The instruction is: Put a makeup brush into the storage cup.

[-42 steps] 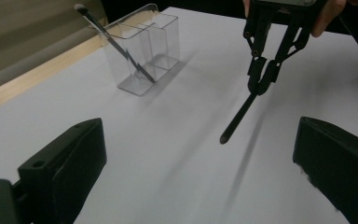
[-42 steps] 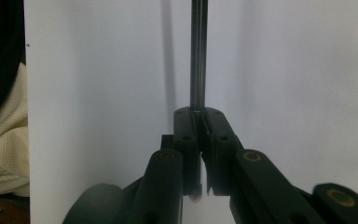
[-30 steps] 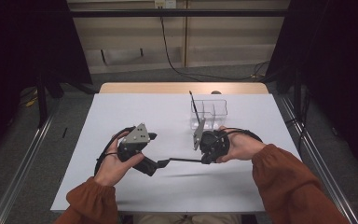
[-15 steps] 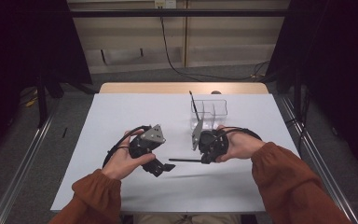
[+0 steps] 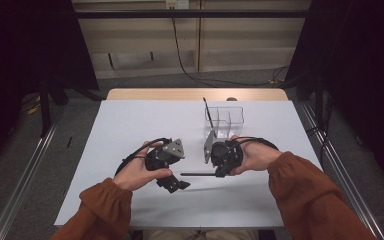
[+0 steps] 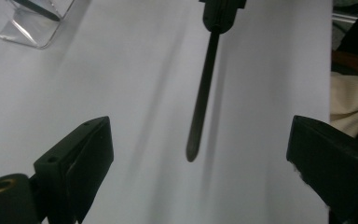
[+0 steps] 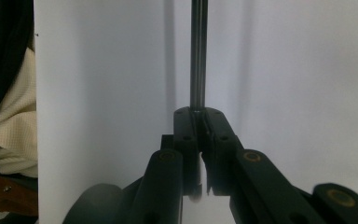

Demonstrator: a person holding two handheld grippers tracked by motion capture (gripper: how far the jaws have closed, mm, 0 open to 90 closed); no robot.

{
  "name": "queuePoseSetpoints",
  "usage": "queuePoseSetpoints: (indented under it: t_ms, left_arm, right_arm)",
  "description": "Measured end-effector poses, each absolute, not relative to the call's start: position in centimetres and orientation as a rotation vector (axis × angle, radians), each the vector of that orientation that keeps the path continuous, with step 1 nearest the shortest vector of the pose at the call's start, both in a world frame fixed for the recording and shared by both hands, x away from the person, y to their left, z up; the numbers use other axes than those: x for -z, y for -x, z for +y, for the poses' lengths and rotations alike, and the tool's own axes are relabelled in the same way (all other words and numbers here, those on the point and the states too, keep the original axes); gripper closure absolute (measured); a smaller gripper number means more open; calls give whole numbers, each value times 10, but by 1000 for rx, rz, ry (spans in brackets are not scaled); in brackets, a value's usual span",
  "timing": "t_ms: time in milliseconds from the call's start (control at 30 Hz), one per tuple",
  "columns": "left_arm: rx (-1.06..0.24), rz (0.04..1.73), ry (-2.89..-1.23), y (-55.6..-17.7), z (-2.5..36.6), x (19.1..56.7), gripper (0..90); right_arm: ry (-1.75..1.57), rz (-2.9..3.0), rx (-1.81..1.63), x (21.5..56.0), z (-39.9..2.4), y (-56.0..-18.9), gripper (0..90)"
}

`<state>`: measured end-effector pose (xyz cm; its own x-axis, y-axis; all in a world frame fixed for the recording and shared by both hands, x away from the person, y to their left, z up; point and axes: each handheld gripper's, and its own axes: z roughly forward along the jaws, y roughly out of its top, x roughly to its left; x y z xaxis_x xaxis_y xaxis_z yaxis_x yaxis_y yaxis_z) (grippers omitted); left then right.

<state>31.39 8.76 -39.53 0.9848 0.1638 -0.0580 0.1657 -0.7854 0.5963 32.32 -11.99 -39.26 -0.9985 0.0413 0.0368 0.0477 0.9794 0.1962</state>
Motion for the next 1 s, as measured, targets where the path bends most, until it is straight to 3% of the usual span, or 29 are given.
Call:
queuePoseSetpoints:
  t_ms: [400,567,767,1000]
  left_arm:
    - [83,200,-2541,-316,84,402,142]
    - [101,213,-2576,-318,82,400,380]
    - [102,207,-2590,-318,78,399,581]
    - [80,206,-2591,-321,71,400,709]
  right_arm:
    - [48,-3090,318,394,-116,-323,847]
    - [48,-3086,319,394,-114,-322,847]
    - [31,-3086,329,395,-113,-323,847]
    - [29,-3085,346,398,-110,-323,847]
